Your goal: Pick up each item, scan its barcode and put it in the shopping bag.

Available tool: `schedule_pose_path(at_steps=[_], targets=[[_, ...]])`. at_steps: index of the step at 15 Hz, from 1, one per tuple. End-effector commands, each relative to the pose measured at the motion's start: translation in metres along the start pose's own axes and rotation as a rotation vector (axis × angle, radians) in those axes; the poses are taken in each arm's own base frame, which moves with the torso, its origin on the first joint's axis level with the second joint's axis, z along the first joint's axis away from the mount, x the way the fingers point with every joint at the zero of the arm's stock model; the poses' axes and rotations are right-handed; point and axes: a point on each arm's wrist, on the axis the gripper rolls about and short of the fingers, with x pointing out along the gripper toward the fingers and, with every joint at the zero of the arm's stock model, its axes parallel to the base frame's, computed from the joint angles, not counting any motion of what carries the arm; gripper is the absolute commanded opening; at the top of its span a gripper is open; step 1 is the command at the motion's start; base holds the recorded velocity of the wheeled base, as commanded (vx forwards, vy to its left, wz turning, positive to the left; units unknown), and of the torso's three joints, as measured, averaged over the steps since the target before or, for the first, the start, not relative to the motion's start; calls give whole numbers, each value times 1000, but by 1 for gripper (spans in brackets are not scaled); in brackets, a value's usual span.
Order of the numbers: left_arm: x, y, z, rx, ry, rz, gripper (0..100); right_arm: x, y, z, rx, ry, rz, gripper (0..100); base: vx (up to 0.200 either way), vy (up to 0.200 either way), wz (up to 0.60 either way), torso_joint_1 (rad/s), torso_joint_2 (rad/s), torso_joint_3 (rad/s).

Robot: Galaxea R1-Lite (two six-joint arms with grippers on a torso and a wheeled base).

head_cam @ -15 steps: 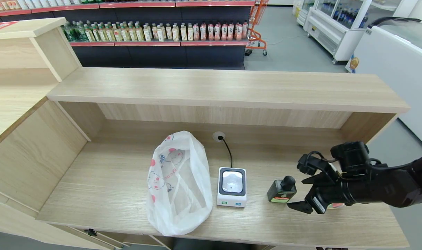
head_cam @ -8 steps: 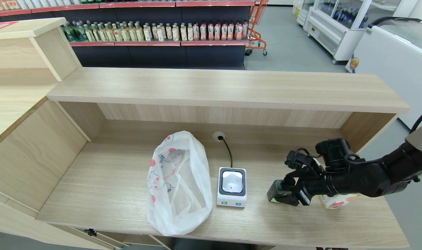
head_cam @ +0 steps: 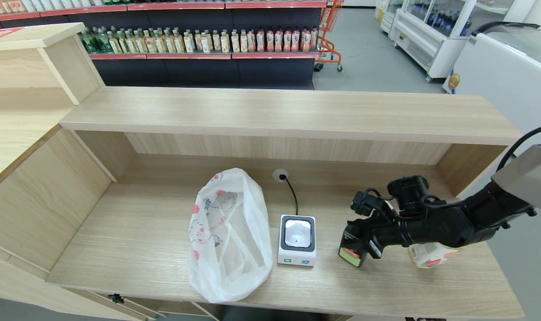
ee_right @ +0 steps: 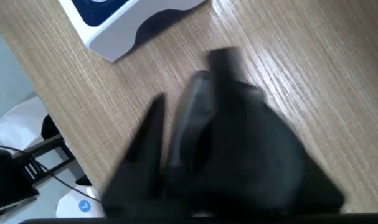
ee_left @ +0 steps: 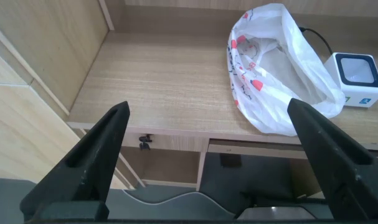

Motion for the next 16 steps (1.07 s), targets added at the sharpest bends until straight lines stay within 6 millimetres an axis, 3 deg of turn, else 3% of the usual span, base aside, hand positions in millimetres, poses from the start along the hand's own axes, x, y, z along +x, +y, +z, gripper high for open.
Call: schedule_pose_path(at_steps=[1,5,8,9,11,13,15,16], targets=[[0,0,0,0,1,0,100,1,0,0,-2,3,1,0,0,0,0,0,0,0],[0,0,0,0,1,0,100,-23,-6,13,-21,-43,-55,0,0,0,0,0,0,0],[0,0,0,0,1,0,100,-69,-16,21,21,-103,-156,0,0,0,0,0,0,0],[0,0,0,0,1,0,100,-93,-21,28,64,-147,-212,0,0,0,0,0,0,0],[0,0,0,0,1,0,100,-129,-13,49,24,-240,-268,0,0,0,0,0,0,0],[0,0,0,0,1,0,100,-148,6,56,-117,-331,-297,0,0,0,0,0,0,0],[0,0,0,0,1,0,100,-164,45,32,-498,-397,-298,0,0,0,0,0,0,0],[0,0,0,0,1,0,100,-163,54,23,-692,-427,-260,0,0,0,0,0,0,0]])
